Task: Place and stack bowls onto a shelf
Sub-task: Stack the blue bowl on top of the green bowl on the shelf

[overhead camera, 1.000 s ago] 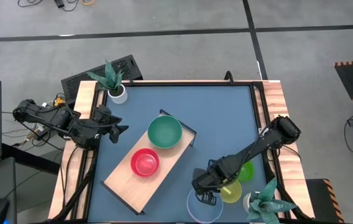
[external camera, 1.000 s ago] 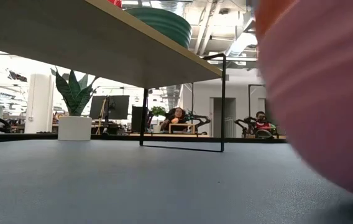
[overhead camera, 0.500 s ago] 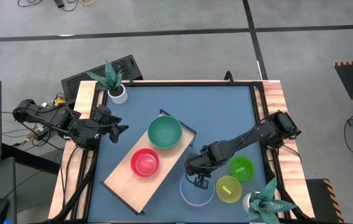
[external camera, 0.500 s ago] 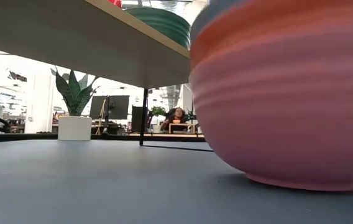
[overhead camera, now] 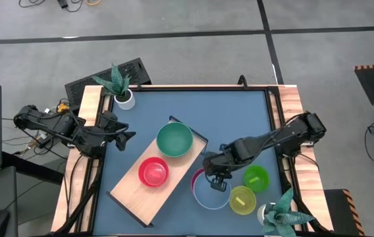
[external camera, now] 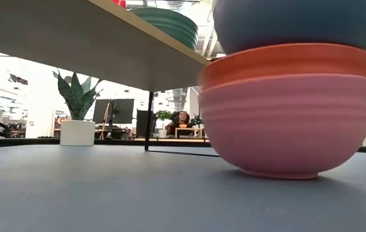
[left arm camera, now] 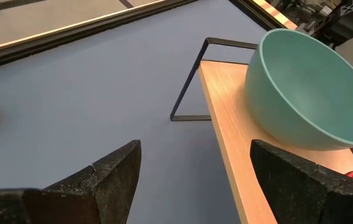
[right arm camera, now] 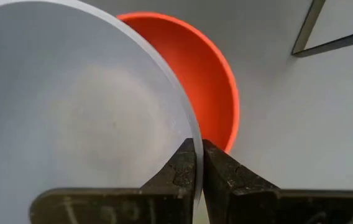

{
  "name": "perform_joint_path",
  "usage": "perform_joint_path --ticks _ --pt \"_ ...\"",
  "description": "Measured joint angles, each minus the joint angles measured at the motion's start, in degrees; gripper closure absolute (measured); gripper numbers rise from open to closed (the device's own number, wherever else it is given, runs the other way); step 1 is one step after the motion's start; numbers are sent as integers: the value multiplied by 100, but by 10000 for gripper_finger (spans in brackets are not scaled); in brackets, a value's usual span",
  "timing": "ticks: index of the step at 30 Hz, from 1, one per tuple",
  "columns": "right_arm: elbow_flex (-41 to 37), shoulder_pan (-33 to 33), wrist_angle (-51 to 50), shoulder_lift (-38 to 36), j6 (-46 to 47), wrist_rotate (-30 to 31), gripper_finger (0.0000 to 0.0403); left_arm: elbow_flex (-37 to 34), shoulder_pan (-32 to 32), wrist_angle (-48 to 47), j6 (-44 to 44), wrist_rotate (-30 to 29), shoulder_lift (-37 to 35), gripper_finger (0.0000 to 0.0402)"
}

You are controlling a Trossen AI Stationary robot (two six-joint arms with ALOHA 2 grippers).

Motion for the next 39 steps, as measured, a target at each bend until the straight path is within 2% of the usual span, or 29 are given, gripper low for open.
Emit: perform_joint_path --ticks 7,11,16,18,21,25,28,34,39 --pt "0 -132 118 -853 95 -58 365 -2 0 2 52 -26 0 115" --pt "0 -450 934 -1419 217 6 365 -1 1 4 50 -28 0 115" --pt "9 -1090 2048 -1921 98 681 365 -2 0 7 5 -35 2 115" --pt "9 -1454 2290 -1955 83 753 365 -1 1 12 -9 -37 1 115" --pt "44 -2000 2606 -1842 79 489 365 -2 0 10 -101 -37 0 115" --pt "563 -2500 2429 -1369 4 -135 365 -2 0 5 -180 -4 0 115" --pt "1148 -2596 1847 -986 171 -239 365 0 1 4 -208 28 0 115" --pt "2340 -2621 664 -109 -189 -203 365 -1 0 4 -238 14 0 115" --pt "3043 -2620 -114 529 -384 -194 365 -2 2 2 -243 11 2 115"
